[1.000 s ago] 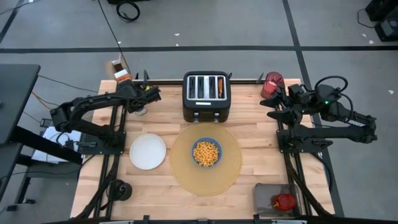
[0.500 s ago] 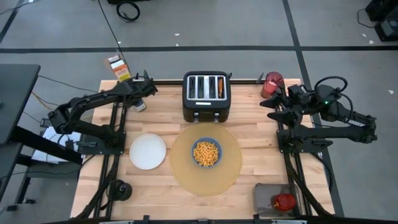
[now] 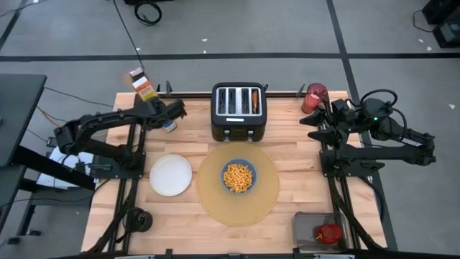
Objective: Arrange a breakfast setting
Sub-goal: Pour the cereal from the cereal box into the bowl
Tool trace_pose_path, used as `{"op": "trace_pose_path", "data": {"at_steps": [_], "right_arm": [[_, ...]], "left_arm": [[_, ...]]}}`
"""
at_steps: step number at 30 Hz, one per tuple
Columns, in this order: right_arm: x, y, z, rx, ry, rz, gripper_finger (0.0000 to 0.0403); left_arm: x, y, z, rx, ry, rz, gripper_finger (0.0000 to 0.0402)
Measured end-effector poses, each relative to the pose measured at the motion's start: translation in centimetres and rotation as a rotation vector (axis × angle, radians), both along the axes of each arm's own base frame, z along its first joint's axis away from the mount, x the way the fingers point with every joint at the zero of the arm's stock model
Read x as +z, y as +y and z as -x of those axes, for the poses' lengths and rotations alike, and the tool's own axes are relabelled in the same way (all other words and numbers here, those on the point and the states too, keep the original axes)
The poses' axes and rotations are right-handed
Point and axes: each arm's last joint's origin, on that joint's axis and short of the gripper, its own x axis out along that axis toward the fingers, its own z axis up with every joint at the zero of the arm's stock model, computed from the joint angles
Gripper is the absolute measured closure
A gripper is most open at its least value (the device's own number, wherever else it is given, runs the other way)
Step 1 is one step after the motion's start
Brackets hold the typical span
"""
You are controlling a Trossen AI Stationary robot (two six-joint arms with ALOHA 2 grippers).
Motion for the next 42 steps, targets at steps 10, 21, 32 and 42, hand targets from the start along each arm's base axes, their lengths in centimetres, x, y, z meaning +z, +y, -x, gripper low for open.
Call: {"op": "trace_pose_path", "data": {"at_steps": [10, 21, 32, 42], "right_arm": [[0.0, 0.1, 0.0, 0.019, 0.000, -0.001, 0.0055], [0.0, 0.1, 0.0, 0.021, 0.008, -0.029, 0.0055], [-0.2, 0.1, 0.0, 0.027, 0.026, -0.057, 0.0055], [-0.6, 0.2, 0.0, 0.055, 0.072, -0.065, 0.0055]], "left_arm": [[-1.0, -1.0, -1.4, -0.053, 0.070, -0.043, 0.0108], [-2.3, -0.5, -2.1, -0.030, 0.295, -0.278, 0.0134], [-4.0, -0.2, -2.7, 0.002, 0.342, -0.295, 0.0127], [-3.9, -1.2, -2.8, -0.015, 0.326, -0.265, 0.0127]]}}
